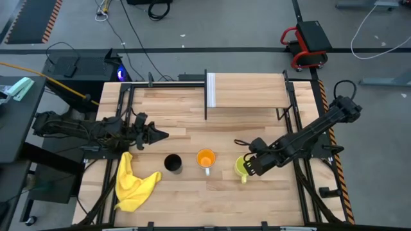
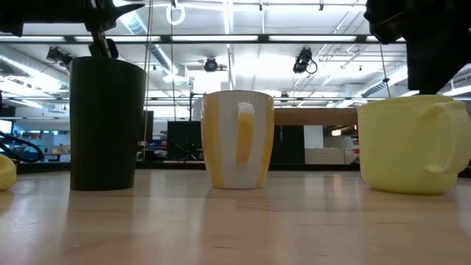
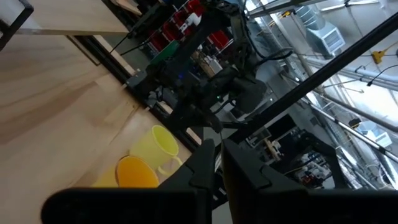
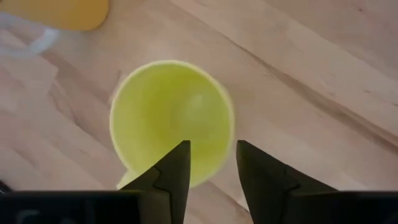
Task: Stack small to large cups/mugs on shelf
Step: Put the yellow mug on the shelf
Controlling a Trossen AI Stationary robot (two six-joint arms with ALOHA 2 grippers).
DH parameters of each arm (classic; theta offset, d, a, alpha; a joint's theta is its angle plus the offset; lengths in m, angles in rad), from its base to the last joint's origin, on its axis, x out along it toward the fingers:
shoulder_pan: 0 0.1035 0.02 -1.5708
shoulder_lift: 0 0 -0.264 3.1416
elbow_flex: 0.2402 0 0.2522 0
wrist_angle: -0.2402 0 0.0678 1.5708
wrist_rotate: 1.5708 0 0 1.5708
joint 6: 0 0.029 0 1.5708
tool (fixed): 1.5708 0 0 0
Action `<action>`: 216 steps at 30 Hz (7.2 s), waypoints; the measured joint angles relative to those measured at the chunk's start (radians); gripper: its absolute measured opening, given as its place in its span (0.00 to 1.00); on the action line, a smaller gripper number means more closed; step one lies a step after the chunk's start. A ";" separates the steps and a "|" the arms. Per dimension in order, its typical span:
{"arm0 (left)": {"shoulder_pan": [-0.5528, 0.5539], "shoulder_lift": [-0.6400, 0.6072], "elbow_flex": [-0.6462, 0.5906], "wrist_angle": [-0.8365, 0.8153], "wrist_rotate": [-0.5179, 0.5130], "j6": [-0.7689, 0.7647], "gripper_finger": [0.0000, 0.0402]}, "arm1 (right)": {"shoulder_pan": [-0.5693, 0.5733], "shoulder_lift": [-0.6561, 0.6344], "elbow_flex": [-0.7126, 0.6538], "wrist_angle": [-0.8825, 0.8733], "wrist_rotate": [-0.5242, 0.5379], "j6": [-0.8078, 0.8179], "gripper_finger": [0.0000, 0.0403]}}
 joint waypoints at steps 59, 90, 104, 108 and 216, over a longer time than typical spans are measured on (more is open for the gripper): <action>0.000 0.000 0.000 -0.019 -0.008 0.008 0.06 | -0.355 0.009 0.556 -0.604 -0.043 -0.518 0.01; 0.000 0.001 0.000 -0.034 -0.014 -0.002 0.05 | -1.432 -0.067 0.641 -0.611 -0.069 -1.262 0.01; 0.000 0.001 0.000 -0.034 -0.015 0.025 0.07 | -1.479 0.038 0.640 -0.611 -0.130 -1.360 0.01; 0.000 0.001 0.000 -0.035 -0.015 0.027 0.05 | -1.502 0.037 0.640 -0.611 -0.138 -1.376 0.01; 0.062 0.001 0.000 -0.026 -0.067 0.120 0.06 | -0.669 -0.241 0.180 -0.403 0.384 -0.267 0.00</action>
